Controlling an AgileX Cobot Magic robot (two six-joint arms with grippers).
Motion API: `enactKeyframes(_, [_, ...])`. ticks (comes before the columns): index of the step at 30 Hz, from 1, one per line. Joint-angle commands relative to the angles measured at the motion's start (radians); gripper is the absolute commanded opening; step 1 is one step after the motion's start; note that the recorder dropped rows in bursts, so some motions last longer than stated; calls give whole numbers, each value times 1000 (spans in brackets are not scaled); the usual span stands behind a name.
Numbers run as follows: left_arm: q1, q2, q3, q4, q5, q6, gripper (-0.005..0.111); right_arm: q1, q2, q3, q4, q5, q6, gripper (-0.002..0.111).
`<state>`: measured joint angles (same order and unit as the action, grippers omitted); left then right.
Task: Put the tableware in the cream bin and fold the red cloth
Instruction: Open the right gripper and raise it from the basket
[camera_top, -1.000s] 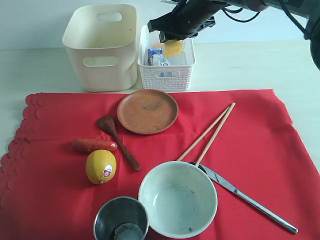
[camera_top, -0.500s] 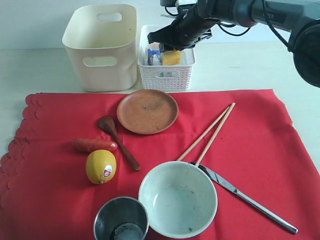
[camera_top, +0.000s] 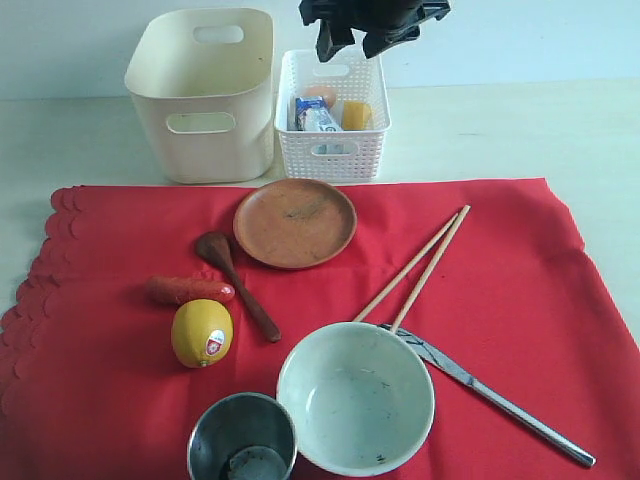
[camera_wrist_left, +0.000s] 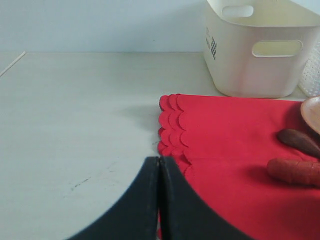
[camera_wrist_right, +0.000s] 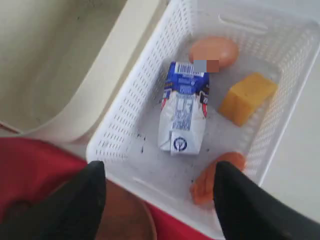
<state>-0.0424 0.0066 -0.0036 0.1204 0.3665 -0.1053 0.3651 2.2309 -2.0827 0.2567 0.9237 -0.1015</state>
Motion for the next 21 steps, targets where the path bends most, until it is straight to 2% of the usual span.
enactKeyframes(1, [3,-7,4,0,-3,-4,0,-5,-42,-8,14,126,1,59])
enactKeyframes(5, [3,-7,4,0,-3,-4,0,-5,-77,-8,108,185,1,53])
enactKeyframes(10, [3,-7,4,0,-3,-4,0,8,-91,-8,186,239,-9,52])
enactKeyframes(21, [3,-7,4,0,-3,-4,0,190,-104,-8,185,297,-63,52])
